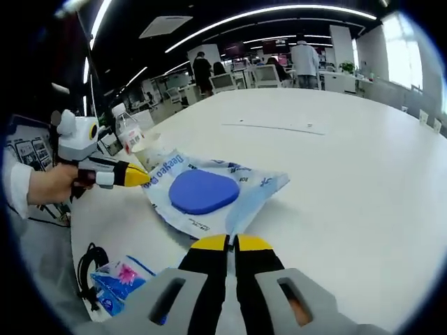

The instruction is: Arrange the tabletop items into an orderly group along one side of the table until the central work area is clear of visible clutter.

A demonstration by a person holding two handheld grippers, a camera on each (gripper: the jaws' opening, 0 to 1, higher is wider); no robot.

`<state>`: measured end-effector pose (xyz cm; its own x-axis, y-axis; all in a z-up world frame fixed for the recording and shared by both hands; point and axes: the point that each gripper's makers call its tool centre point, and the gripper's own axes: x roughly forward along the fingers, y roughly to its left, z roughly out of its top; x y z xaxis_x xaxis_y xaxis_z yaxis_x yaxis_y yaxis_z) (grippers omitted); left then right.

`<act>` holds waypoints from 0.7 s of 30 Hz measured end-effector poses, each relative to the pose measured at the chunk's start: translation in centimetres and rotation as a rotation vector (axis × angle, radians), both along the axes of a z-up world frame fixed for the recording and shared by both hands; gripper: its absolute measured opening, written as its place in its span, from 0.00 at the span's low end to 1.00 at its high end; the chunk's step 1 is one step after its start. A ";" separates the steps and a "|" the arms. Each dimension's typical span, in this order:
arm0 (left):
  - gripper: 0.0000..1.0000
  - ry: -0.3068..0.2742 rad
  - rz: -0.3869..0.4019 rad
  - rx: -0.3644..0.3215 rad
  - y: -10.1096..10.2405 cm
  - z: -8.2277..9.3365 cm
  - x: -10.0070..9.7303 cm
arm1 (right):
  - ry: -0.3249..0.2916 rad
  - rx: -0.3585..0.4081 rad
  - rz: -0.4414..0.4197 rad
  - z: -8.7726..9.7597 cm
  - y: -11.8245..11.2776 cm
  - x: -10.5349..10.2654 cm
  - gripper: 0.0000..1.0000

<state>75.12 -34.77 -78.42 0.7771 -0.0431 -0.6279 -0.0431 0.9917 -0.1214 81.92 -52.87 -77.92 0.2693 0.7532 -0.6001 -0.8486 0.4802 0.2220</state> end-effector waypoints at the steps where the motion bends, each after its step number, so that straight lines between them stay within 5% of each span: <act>1: 0.00 -0.009 -0.003 0.017 0.1 0.1 0.1 | 0.000 0.001 -0.001 0.0 0.0 0.0 0.00; 21: 0.00 0.022 0.039 0.018 0.0 -1.1 0.4 | 0.054 0.010 -0.031 -2.1 0.3 1.0 0.00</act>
